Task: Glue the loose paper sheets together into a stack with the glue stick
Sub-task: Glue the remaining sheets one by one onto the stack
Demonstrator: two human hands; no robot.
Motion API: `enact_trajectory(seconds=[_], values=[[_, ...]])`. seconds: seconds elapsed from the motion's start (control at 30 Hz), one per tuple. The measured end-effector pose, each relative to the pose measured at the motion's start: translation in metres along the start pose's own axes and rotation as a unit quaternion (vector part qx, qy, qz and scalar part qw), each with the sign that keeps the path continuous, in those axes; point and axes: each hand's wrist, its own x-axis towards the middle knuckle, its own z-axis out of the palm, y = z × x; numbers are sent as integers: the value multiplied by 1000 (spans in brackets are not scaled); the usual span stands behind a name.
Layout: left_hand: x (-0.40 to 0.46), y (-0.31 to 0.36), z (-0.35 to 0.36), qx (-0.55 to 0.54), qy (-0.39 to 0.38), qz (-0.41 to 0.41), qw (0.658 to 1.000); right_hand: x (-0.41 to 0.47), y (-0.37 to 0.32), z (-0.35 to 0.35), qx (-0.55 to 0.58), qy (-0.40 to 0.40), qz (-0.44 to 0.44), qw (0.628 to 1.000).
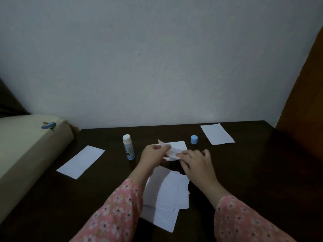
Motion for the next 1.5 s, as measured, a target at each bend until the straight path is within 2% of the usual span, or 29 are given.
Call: enact_trajectory(seconds=[0.07,0.17,0.3,0.4,0.63,0.83,1.23,1.4,1.5], values=[[5,-4,-5,-17,13,2,1000,3,3,4,22,-32,16,999],[13,-13,-14,-37,39,23,998,8,11,7,107,-57,87,989],[26,-23,-19,-46,49,36,997,26,16,12,280,-49,207,936],[41,-28,-21,-15,56,44,997,41,22,21,349,-32,246,904],[74,-35,-14,81,140,60,985,55,33,39,228,-40,222,947],[85,-46,-9,90,129,56,986,52,38,55,148,-35,192,969],[92,-63,-5,126,139,65,980,51,36,62,84,-44,145,985],[96,-59,4,197,150,70,966,51,36,62,42,-48,165,984],[92,-50,13,212,138,39,967,52,36,61,52,-49,171,983]])
